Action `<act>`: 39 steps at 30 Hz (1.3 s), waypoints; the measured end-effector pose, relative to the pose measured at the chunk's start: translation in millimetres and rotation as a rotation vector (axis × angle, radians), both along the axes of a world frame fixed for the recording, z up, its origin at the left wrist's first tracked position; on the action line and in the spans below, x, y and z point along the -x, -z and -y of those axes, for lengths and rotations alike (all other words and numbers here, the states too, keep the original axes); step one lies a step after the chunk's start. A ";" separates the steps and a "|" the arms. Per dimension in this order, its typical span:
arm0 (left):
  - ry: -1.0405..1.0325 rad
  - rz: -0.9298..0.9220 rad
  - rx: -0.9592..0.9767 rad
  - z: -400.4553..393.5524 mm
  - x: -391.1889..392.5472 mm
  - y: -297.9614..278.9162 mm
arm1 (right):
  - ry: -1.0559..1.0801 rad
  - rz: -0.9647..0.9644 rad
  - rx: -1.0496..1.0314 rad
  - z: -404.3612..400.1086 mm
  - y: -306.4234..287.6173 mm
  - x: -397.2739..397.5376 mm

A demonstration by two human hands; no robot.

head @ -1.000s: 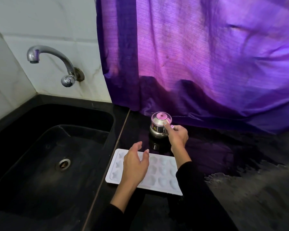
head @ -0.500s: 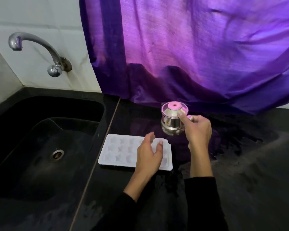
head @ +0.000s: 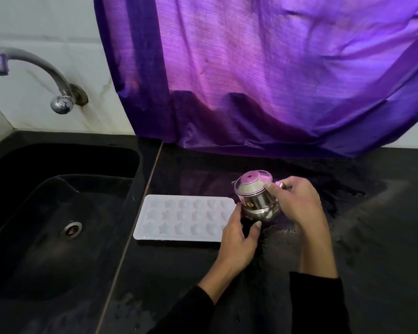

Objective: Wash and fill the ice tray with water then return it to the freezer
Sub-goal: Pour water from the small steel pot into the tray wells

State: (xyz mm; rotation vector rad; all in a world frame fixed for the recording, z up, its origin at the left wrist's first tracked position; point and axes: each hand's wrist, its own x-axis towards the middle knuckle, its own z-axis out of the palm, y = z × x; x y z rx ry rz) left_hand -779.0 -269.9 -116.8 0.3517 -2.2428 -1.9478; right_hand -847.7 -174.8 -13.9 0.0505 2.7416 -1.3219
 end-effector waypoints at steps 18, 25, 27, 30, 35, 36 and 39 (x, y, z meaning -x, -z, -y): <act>0.070 0.038 -0.079 -6.3 -3.7 11.5 | -0.020 -0.008 -0.162 9.1 0.7 -5.9; 0.062 0.067 -0.083 -7.0 -2.7 12.0 | -0.011 -0.020 -0.194 11.4 3.4 -5.1; 0.057 0.071 -0.089 -7.1 -2.0 11.2 | -0.010 -0.019 -0.198 12.0 3.4 -3.9; 0.056 0.079 -0.091 -8.2 -1.9 10.5 | -0.005 -0.018 -0.208 11.3 4.0 -1.8; 0.051 0.076 -0.105 -8.7 -1.6 7.9 | -0.010 -0.014 -0.205 9.9 4.4 -1.3; 0.052 0.078 -0.109 -8.8 -1.4 7.4 | -0.008 -0.014 -0.204 9.6 4.1 -1.2; 0.057 0.085 -0.113 -9.5 -1.9 6.3 | -0.002 -0.010 -0.197 9.1 2.3 -2.3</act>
